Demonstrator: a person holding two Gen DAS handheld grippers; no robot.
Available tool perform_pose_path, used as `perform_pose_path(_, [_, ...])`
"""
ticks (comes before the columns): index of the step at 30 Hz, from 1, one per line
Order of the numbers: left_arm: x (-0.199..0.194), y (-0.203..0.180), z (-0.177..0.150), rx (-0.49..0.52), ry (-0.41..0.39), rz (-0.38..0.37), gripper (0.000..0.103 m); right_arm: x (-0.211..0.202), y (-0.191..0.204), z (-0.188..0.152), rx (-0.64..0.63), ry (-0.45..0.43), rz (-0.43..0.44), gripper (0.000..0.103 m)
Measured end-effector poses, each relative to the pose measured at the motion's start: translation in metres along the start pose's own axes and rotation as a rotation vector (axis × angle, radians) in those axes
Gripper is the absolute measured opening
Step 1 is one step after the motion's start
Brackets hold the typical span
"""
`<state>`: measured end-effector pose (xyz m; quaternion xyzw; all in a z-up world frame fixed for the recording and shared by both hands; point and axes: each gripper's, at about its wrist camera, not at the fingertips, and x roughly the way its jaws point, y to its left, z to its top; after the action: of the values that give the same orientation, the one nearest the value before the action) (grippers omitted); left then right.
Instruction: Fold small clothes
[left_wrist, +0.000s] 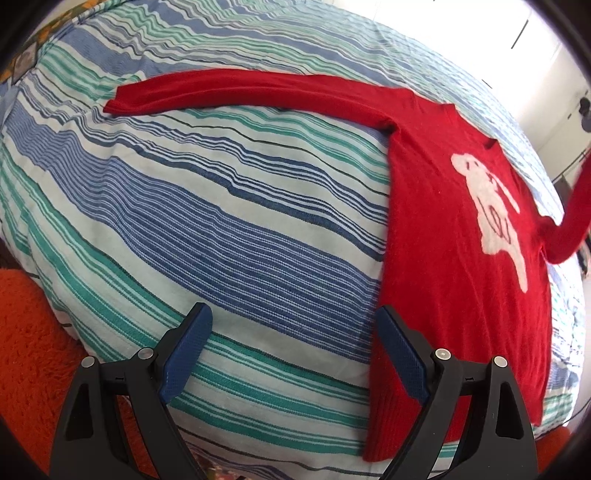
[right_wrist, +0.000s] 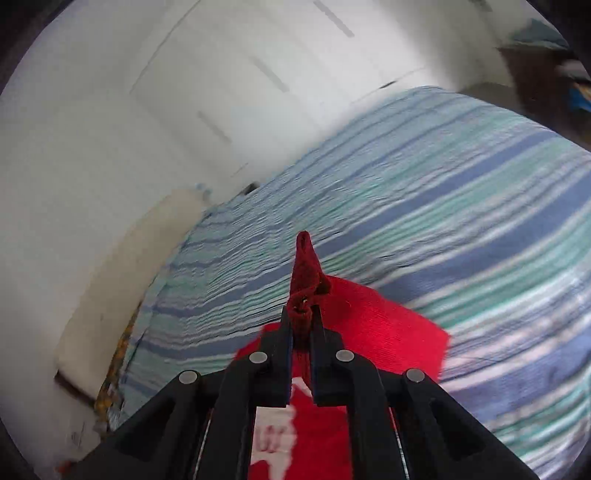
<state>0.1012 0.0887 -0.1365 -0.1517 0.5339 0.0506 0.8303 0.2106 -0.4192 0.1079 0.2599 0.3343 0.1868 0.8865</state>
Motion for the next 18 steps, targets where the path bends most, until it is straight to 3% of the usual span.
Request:
perform_pose_path(2, [-0.001, 0.001, -0.001, -0.004, 0.002, -0.007, 0.091, 0.040, 0.041, -0.002, -0.075, 0.077, 0.053, 0.011])
perform_pose_path(3, [-0.002, 0.002, -0.001, -0.005, 0.002, -0.012, 0.091, 0.064, 0.056, -0.008, -0.096, 0.138, 0.080, 0.026])
perform_pose_path(4, [-0.003, 0.003, -0.002, -0.007, 0.001, -0.016, 0.091, 0.085, 0.062, -0.013, -0.096, 0.203, 0.102, 0.063])
perform_pose_path(5, [-0.005, 0.004, -0.002, -0.008, 0.001, -0.021, 0.091, 0.105, 0.067, -0.021, -0.082, 0.264, 0.125, 0.078])
perform_pose_path(7, [-0.006, 0.006, -0.002, -0.017, 0.002, -0.036, 0.091, 0.121, 0.062, -0.035, -0.057, 0.307, 0.157, 0.075])
perform_pose_path(10, [-0.006, 0.008, -0.001, -0.035, 0.008, -0.054, 0.091, 0.122, 0.026, -0.032, 0.009, 0.281, 0.127, 0.074])
perform_pose_path(13, [-0.002, 0.007, 0.002, -0.041, 0.012, -0.056, 0.091, 0.118, -0.046, -0.026, 0.145, 0.275, 0.079, 0.070])
perform_pose_path(16, [0.000, 0.003, 0.002, -0.022, 0.012, -0.038, 0.091, 0.117, -0.108, -0.046, 0.298, 0.316, 0.035, 0.069])
perform_pose_path(18, [0.000, 0.000, 0.000, -0.004, 0.009, -0.026, 0.091, 0.123, -0.144, -0.069, 0.364, 0.334, -0.049, 0.068])
